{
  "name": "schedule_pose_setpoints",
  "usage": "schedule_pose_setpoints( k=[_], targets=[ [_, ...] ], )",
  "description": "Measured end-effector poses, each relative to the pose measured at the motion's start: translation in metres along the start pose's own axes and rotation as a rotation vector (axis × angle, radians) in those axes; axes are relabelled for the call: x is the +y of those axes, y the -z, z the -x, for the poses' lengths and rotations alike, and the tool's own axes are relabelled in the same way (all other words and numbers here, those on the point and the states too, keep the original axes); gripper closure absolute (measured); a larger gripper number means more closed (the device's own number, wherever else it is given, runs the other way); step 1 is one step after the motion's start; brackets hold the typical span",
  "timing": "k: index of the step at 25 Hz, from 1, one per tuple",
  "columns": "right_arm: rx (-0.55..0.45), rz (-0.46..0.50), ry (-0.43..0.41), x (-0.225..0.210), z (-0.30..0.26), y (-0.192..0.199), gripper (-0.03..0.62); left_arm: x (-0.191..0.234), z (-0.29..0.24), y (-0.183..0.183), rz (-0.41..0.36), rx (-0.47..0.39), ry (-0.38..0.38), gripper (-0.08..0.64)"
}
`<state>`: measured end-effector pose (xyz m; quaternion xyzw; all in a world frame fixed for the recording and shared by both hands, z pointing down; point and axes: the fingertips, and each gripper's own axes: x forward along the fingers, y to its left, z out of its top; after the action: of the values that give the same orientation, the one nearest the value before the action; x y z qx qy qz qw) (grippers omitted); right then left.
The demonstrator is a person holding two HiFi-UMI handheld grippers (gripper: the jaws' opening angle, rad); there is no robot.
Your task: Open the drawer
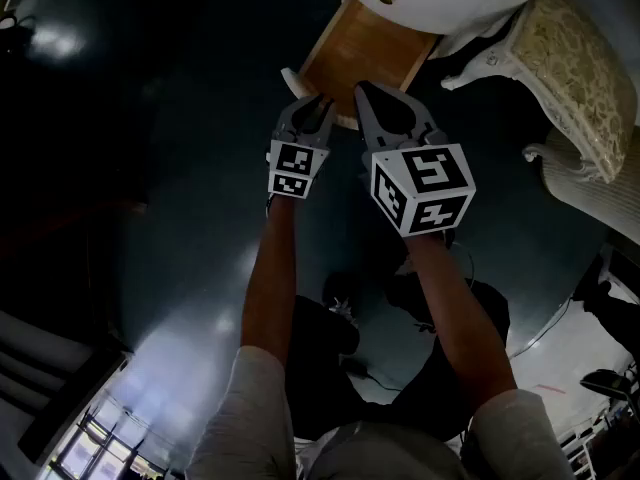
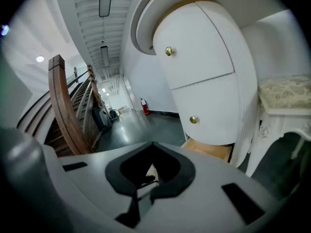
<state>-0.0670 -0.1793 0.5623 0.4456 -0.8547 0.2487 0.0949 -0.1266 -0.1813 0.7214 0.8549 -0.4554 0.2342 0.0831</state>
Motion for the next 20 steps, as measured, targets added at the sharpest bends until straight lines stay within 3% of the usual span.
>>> schedule_pose_setpoints(
  k=[2, 4, 6, 8, 10, 12, 14, 20],
  targets=[
    [-0.002, -0.014, 0.009, 0.001, 0.015, 0.008, 0.577, -0.005, -0.001, 0.000, -0.026, 0.078, 0.024, 0.489],
    [0.048, 0.012, 0.016, -0.001, 0.043, 0.035, 0.577, -0.021, 0.005, -0.001, -0.007, 0.148, 0.103, 0.494],
    [0.153, 0.135, 0.050, -0.004, 0.074, 0.063, 0.577, -0.029, 0.024, -0.011, 0.028, 0.190, 0.163, 0.494],
    [0.238, 0.239, 0.059, 0.002, 0.098, 0.070, 0.577, -0.027, 0.045, -0.026, 0.024, 0.240, 0.171, 0.494],
    [0.288, 0.234, 0.032, 0.013, 0.110, 0.059, 0.577, -0.026, 0.067, -0.044, 0.020, 0.282, 0.151, 0.494],
    [0.320, 0.205, 0.018, 0.023, 0.122, 0.042, 0.577, -0.035, 0.093, -0.068, 0.068, 0.286, 0.151, 0.494],
    [0.346, 0.177, 0.016, 0.030, 0.134, 0.023, 0.577, -0.052, 0.119, -0.097, 0.117, 0.290, 0.190, 0.494],
    [0.388, 0.128, -0.043, 0.075, 0.178, -0.062, 0.578, -0.073, 0.204, -0.196, 0.122, 0.318, 0.256, 0.506]
  ],
)
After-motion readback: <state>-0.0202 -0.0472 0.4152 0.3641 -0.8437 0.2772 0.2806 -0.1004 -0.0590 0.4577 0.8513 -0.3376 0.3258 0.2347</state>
